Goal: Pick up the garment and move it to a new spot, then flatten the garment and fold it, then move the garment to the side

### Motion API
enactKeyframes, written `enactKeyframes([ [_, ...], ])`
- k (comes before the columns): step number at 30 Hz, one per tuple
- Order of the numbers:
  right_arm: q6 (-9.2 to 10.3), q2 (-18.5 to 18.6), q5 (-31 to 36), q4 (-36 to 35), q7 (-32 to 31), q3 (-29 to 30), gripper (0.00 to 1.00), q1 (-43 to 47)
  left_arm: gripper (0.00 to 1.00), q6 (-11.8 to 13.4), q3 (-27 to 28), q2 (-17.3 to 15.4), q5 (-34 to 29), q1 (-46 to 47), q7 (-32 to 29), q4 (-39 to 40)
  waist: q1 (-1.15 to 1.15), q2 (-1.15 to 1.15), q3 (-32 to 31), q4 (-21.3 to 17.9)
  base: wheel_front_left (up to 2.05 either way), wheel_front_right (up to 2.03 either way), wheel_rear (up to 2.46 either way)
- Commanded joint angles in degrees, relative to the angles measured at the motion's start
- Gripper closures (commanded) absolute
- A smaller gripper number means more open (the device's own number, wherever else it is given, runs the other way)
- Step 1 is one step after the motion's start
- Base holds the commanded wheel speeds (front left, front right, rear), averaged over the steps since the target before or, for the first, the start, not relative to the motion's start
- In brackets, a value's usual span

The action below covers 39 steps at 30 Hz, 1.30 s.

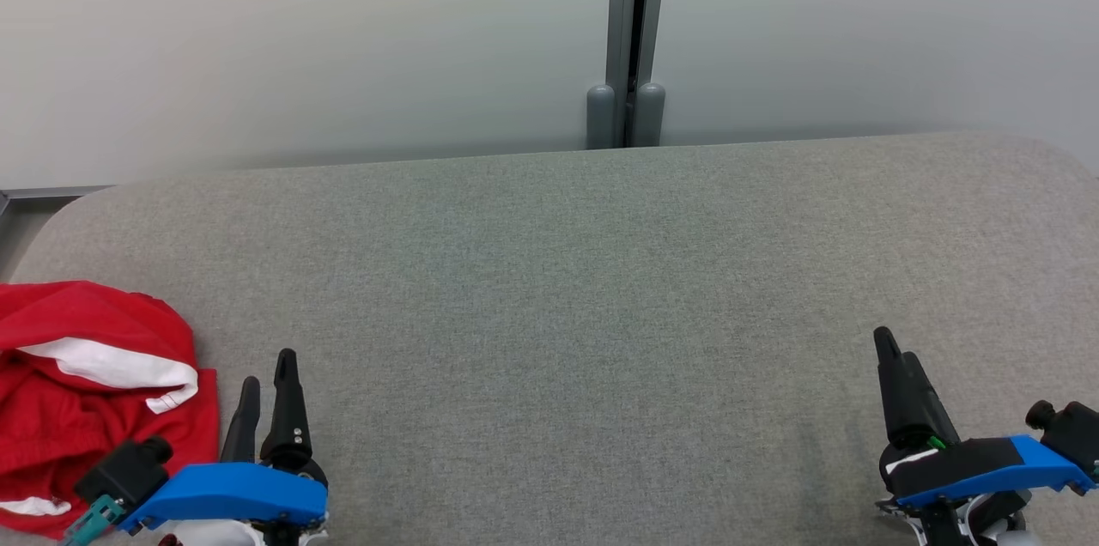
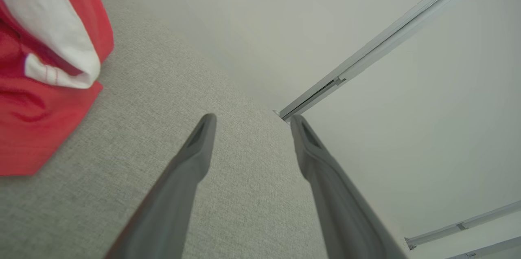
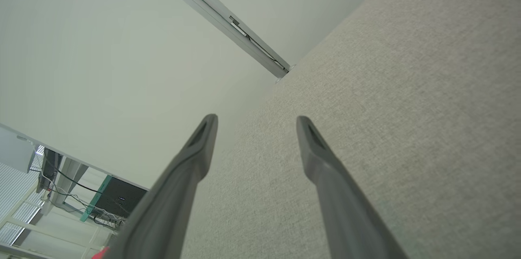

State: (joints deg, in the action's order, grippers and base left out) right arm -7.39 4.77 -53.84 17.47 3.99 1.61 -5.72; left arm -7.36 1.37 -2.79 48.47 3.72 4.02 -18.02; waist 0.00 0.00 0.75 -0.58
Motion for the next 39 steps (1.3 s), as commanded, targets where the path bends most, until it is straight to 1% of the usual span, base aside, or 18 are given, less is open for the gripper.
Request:
enactKeyframes([
  [1,-0.11,0.07,3.09,-0.32,0.81,-0.13,0.00,-0.80,0.00,0.10,-0.31,-0.20,-3.12,0.77,0.82,0.28,0.00,0.00,-0.02,0.00,0.00,0.00,0.00],
  [14,-0.12,0.28,12.93,0.66,3.06,-1.58,0.00,-0.36,0.00,1.01,-1.93,-0.10,-12.56,0.13,3.07,-0.97,0.00,0.00,0.58,0.13,0.00,0.00,0.00],
  [28,-0.13,0.51,22.19,2.52,5.28,-2.49,0.00,-0.03,0.00,2.07,-3.75,-0.08,-20.55,-0.64,5.26,-1.30,0.00,0.00,0.95,0.17,0.00,0.00,0.00],
  [39,-0.14,0.29,29.11,2.84,6.75,-2.37,0.00,0.25,0.00,2.25,-4.84,-0.10,-27.26,-1.07,6.79,-1.76,0.00,0.00,0.84,0.50,0.00,0.00,0.00],
])
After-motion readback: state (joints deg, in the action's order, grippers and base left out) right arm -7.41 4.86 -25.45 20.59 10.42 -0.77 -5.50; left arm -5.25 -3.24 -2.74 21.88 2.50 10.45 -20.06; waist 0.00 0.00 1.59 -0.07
